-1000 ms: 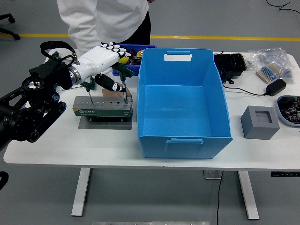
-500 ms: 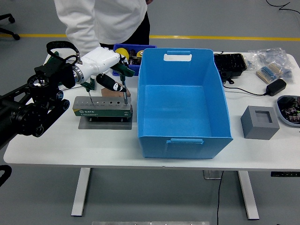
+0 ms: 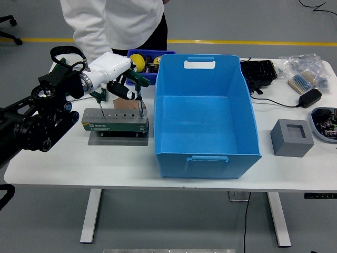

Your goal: Lift tool from toolbox,place it in box,lift tool from toolbox,place it in box

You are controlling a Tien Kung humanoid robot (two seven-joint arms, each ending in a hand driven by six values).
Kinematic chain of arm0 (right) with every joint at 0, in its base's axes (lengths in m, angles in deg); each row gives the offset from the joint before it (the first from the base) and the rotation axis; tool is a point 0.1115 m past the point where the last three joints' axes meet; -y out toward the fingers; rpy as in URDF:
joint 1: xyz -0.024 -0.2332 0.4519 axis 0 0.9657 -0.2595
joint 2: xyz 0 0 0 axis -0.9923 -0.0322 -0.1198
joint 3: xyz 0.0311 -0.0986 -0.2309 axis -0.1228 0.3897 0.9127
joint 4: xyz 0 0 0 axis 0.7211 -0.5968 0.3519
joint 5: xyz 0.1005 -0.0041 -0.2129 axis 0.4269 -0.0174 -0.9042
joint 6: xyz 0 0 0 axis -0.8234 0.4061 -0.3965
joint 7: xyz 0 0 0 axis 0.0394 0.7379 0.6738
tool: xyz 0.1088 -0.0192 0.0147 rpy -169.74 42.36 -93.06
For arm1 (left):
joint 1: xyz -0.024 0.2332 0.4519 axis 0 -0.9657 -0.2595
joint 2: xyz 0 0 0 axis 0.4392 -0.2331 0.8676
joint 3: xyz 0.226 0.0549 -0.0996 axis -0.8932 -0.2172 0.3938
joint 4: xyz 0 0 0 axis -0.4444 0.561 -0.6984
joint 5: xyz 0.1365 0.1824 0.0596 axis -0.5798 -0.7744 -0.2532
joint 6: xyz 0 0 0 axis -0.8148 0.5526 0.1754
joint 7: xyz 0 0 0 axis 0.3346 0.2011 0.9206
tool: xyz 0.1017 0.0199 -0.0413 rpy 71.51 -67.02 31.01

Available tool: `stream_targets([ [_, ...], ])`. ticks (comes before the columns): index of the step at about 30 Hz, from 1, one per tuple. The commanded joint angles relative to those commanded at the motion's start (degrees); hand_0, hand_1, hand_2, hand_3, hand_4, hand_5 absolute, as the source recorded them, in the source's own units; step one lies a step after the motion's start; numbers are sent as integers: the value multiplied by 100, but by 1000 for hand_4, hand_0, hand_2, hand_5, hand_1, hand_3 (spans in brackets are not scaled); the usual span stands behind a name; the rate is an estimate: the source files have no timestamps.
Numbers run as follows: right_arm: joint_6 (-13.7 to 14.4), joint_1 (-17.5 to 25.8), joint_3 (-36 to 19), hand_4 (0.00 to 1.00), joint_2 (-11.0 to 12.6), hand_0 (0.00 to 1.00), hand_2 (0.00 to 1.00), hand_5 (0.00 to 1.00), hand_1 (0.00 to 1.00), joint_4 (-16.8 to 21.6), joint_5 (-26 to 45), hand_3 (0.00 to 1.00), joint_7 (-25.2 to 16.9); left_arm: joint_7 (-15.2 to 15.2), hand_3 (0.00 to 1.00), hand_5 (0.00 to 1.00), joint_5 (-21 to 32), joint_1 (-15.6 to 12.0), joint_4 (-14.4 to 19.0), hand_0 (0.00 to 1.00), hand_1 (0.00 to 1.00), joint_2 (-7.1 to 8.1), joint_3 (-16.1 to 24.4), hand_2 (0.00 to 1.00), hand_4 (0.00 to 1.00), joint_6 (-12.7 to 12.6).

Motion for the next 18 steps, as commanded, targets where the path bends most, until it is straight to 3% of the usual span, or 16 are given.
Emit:
stream_targets([
  [3,2,1,-3,831,2,709,734,719,692,-1,4,599,0,-21,265,555,106,-7,-18,251,159,-21,-3,189,998,-99],
  [4,2,0,0,832,4,709,734,720,692,-1,13,599,-3,-30,179,586,150,-7,-22,218,109,-27,-9,139,998,-135],
  [9,3,3,3,832,2,709,734,720,692,-1,19,599,-5,-81,179,586,236,-19,-80,218,109,-69,-22,139,998,-320],
  [10,4,5,2,832,1,709,734,720,691,-1,19,600,-5,-93,106,589,235,-24,-97,181,74,-79,-31,101,998,-370],
  [15,5,19,-35,832,-5,709,734,720,691,2,-50,600,15,-181,106,589,326,-78,-253,181,74,-142,-113,101,998,-760],
  [16,5,22,-44,832,-6,708,734,720,691,3,-62,600,19,-186,51,653,369,-89,-272,152,37,-150,-138,68,998,-841],
  [18,4,29,-55,832,-9,708,734,720,691,3,-77,600,24,-216,51,653,473,-105,-301,152,37,-162,-166,68,998,-965],
])
